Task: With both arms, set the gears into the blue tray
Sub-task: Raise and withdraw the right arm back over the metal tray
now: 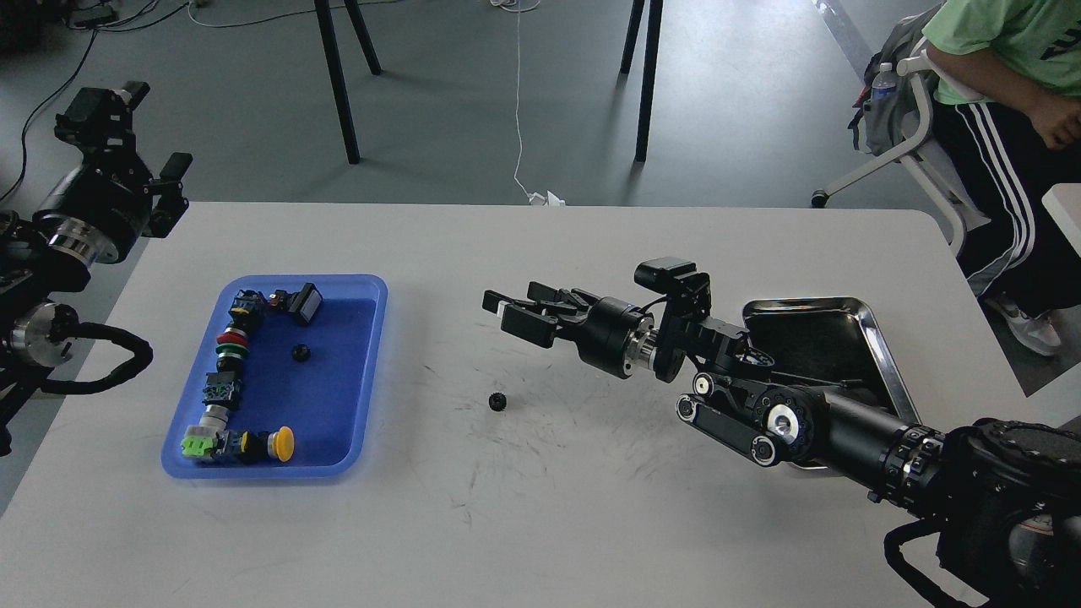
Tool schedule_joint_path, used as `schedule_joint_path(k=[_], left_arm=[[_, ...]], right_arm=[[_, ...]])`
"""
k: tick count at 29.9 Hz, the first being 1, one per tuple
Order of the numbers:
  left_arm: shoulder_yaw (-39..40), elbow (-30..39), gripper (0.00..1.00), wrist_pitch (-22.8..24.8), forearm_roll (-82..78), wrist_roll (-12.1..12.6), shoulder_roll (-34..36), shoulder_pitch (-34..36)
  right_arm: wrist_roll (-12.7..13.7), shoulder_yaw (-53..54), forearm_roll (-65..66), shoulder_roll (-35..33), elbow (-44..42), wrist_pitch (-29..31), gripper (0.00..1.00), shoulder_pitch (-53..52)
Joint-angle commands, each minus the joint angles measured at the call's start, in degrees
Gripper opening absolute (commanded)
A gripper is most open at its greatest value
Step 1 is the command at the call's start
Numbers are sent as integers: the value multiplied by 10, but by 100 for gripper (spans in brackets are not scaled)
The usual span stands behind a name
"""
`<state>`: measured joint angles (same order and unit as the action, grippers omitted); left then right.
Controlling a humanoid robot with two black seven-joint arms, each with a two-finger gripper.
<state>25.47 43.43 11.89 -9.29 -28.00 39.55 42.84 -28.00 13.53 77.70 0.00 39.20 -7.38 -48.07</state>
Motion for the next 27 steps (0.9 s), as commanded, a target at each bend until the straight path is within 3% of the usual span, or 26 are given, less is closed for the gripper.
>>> schedule_joint_path(k=[1, 8, 27], left_arm=[[-2, 6, 98, 6, -5, 0, -1, 0], [-3, 67, 98, 39, -42, 0, 10, 2], [-89, 253, 98, 37, -224, 0, 30, 10]], right_arm=[[0, 4, -69, 0, 0, 0, 92, -14], [0, 5, -181, -26, 1, 1, 94, -41], [0, 62, -346, -149, -2, 8, 94, -55]])
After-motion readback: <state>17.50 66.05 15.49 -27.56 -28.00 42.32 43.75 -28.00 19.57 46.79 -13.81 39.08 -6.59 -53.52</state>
